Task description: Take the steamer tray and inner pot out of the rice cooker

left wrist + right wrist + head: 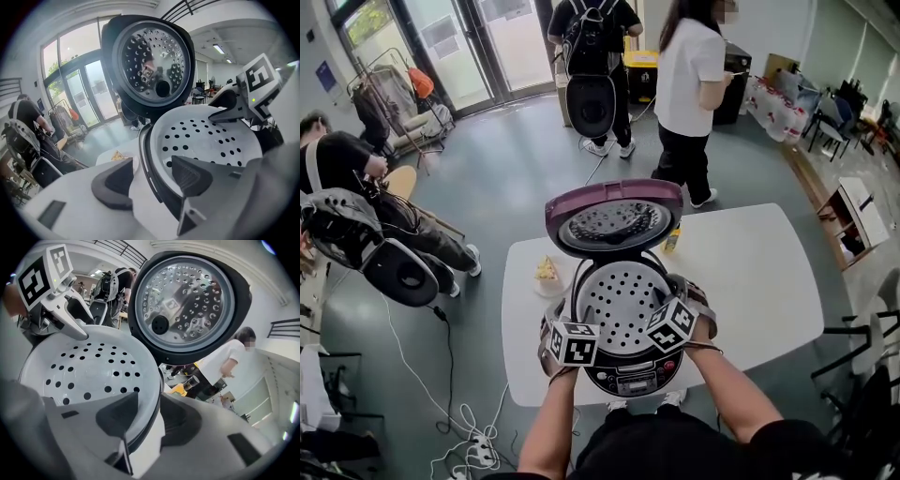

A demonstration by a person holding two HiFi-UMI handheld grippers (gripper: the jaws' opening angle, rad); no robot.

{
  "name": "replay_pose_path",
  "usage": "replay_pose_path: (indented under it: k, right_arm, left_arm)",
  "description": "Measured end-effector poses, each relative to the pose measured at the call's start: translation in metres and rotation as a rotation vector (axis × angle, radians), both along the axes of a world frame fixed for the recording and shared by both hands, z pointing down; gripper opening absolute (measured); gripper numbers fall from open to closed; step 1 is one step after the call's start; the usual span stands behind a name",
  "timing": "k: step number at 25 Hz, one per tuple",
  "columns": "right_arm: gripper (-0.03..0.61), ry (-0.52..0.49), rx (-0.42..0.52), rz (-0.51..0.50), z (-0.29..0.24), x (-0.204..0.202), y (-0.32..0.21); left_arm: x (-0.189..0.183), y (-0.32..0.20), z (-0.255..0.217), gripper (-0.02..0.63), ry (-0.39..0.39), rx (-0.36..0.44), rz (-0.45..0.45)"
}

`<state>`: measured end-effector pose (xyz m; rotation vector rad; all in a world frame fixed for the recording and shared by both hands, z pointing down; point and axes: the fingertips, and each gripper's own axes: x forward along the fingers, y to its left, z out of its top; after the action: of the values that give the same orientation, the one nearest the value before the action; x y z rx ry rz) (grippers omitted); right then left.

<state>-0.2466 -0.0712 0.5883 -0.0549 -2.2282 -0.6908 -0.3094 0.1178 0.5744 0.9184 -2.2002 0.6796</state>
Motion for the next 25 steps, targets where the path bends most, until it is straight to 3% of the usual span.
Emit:
replay_pose_path:
  k: [3,15,25]
  right_arm:
    - [0.133,-0.01,-0.002,-0.005,-0.006,0.0,0.001]
    - [0.127,-0.129,0.019,-0.017,-0.057,-0.002,0.006]
    - [0.124,-0.22,0.033,0.004,-0.1,0.006,0.015]
  left_arm:
    - [0.001,-0.001,-0.006,0.256,-0.012,0.011,0.011]
    - [0.005,-0.006,-0.044,0.104,-0.122,0.047,0.031]
    - [0.007,0.002,-0.093,0.092,-0.191,0.114,0.05]
